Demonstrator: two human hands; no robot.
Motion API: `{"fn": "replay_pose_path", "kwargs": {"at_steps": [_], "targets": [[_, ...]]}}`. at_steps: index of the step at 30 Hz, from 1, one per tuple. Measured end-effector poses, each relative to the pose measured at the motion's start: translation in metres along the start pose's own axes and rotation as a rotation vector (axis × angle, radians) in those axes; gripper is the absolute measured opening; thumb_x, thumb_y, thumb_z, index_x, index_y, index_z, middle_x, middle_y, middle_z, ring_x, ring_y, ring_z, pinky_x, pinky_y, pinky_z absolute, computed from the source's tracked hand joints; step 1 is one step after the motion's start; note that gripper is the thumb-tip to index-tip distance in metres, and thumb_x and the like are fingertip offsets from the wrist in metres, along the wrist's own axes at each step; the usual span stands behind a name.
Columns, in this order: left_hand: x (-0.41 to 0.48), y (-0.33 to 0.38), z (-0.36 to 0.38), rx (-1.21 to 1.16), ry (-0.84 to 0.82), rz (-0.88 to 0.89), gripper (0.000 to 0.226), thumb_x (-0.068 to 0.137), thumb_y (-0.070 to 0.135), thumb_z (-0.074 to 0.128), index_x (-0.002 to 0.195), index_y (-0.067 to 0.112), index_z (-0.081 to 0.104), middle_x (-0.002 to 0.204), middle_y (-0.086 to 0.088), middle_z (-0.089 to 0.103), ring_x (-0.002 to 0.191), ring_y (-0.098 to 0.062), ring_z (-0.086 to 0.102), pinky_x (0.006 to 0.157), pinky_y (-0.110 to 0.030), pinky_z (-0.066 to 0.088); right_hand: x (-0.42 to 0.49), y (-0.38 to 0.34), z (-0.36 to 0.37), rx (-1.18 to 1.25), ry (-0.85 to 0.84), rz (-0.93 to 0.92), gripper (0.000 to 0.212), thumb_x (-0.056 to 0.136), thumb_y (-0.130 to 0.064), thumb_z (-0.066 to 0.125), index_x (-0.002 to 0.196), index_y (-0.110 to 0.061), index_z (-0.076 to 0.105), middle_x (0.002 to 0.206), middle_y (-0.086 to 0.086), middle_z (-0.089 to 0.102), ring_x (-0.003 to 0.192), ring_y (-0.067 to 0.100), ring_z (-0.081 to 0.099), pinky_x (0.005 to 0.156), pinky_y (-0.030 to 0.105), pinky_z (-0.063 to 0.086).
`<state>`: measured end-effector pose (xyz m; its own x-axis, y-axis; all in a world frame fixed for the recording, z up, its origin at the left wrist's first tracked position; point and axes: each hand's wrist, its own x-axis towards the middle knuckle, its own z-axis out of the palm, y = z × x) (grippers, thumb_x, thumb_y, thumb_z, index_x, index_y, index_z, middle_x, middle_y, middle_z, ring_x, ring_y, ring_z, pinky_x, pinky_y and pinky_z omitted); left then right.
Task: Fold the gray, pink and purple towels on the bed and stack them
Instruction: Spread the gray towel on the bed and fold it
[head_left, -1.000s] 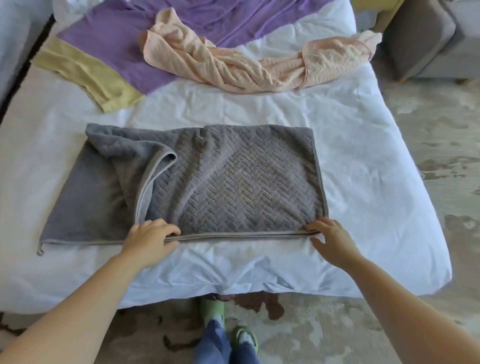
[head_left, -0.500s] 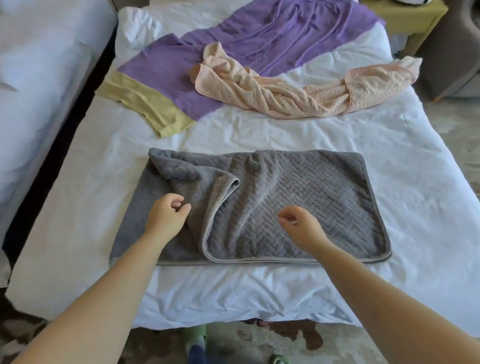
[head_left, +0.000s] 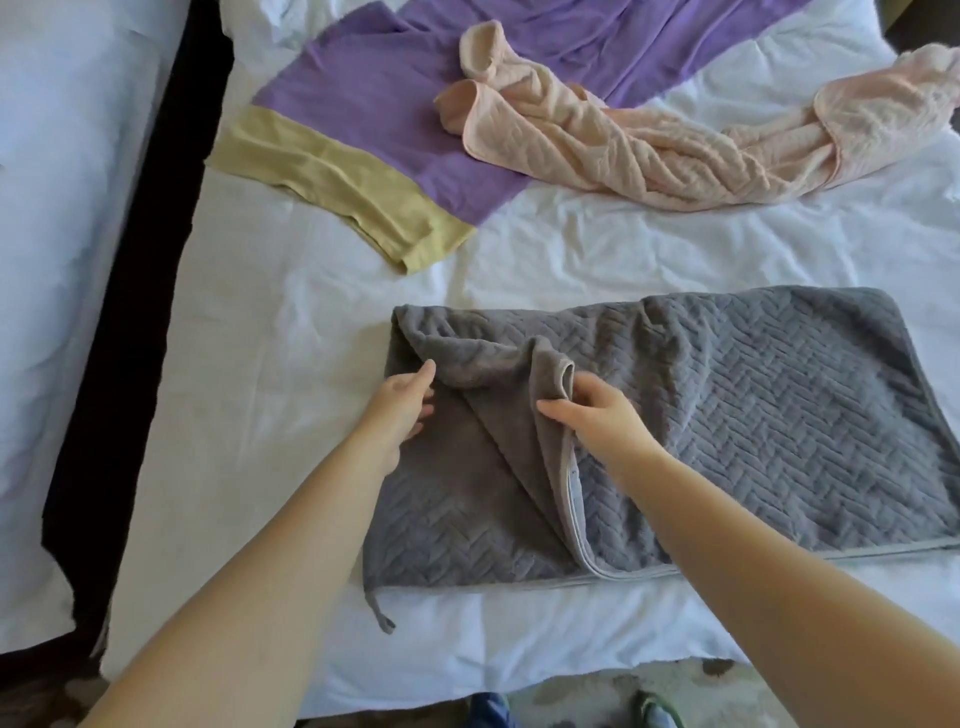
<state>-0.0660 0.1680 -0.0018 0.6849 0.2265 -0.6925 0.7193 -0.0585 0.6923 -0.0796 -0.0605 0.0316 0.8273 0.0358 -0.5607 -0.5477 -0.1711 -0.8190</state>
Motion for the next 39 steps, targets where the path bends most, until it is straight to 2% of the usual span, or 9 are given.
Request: {"fn": "replay_pose_path", "kwargs": {"at_steps": [3,6,12,17,24,29,31,34,39], "targets": [[0.016,0.018,-0.007,-0.049,-0.041,-0.037,0.043,0.082,0.067,0.051,0.103,0.029,0.056,0.101,0.010,0.063,0.091,-0.012,0.062,0.066,-0.027,0.045,-0.018,-0.002,0.027,-0.099,-0.293,-0.070,0.020,0.078,-0.006,0.072,0.098,-0.010,0.070,0.099,0.002,0.067,0.092,0.010,0.062,0.092,0.030,0.049],[0.034,0.033,-0.012,-0.049,-0.023,-0.019,0.054,0.077,0.063,0.062,0.108,0.018,0.061,0.107,-0.001,0.067,0.094,-0.017,0.064,0.070,-0.029,0.051,-0.029,0.002,0.045,-0.284,-0.476,-0.096,0.026,0.076,-0.011,0.077,0.101,-0.014,0.071,0.124,-0.010,0.056,0.104,-0.015,0.050,0.094,0.003,0.034],[0.063,0.056,-0.021,-0.123,0.003,0.082,0.027,0.087,0.029,0.065,0.109,0.013,0.063,0.107,-0.013,0.069,0.094,-0.030,0.067,0.085,-0.045,0.056,-0.042,0.025,0.065,-0.588,-0.710,-0.149,0.029,0.076,-0.045,0.075,0.100,-0.054,0.063,0.147,-0.031,0.023,0.139,0.001,0.008,0.113,0.035,0.010],[0.073,0.048,-0.044,-0.131,0.046,0.109,0.016,0.089,0.026,0.062,0.103,0.018,0.062,0.109,-0.009,0.068,0.084,-0.017,0.064,0.065,-0.026,0.050,-0.025,0.024,0.064,-0.589,-0.459,-0.242,0.026,0.085,-0.037,0.067,0.111,-0.035,0.064,0.130,-0.018,0.047,0.128,0.006,0.031,0.105,0.025,0.030],[0.098,0.049,-0.041,-0.024,-0.033,0.006,0.069,0.080,0.060,0.063,0.134,0.020,0.052,0.127,0.010,0.048,0.118,-0.014,0.046,0.100,-0.029,0.032,0.029,0.007,0.036,-0.614,-0.125,-0.287,0.014,0.091,-0.020,0.059,0.096,-0.033,0.061,0.098,-0.018,0.058,0.090,-0.002,0.056,0.075,0.011,0.043],[0.105,0.050,-0.045,-0.149,0.218,0.183,0.020,0.088,0.039,0.062,0.089,0.019,0.064,0.096,0.002,0.063,0.088,-0.015,0.059,0.079,-0.027,0.050,0.042,0.008,0.031,-0.698,-0.080,-0.309,0.017,0.092,-0.021,0.056,0.107,-0.027,0.062,0.108,-0.014,0.056,0.110,0.010,0.048,0.090,0.023,0.036],[0.104,0.040,-0.054,-0.023,0.315,0.240,0.025,0.094,0.037,0.053,0.094,0.013,0.061,0.085,0.003,0.056,0.076,-0.014,0.052,0.063,-0.022,0.041,0.040,0.012,0.033,-0.779,-0.077,-0.353,0.024,0.092,-0.021,0.056,0.114,-0.028,0.060,0.116,-0.014,0.054,0.118,0.012,0.042,0.095,0.023,0.031],[0.094,0.023,-0.061,0.083,0.272,0.251,0.028,0.095,0.035,0.053,0.116,0.017,0.058,0.105,0.004,0.058,0.092,-0.013,0.054,0.079,-0.026,0.044,0.036,0.022,0.035,-0.933,-0.119,-0.370,0.039,0.091,-0.028,0.058,0.130,-0.026,0.052,0.139,-0.009,0.048,0.134,0.016,0.032,0.111,0.032,0.026],[0.035,-0.020,-0.067,0.174,0.233,0.155,0.031,0.085,0.048,0.063,0.074,0.019,0.059,0.075,0.009,0.058,0.067,-0.003,0.052,0.056,-0.017,0.037,0.023,0.039,0.045,-1.042,-0.118,-0.332,0.057,0.092,-0.046,0.051,0.144,-0.030,0.035,0.155,-0.008,0.025,0.145,0.017,0.012,0.118,0.044,0.015]]}}
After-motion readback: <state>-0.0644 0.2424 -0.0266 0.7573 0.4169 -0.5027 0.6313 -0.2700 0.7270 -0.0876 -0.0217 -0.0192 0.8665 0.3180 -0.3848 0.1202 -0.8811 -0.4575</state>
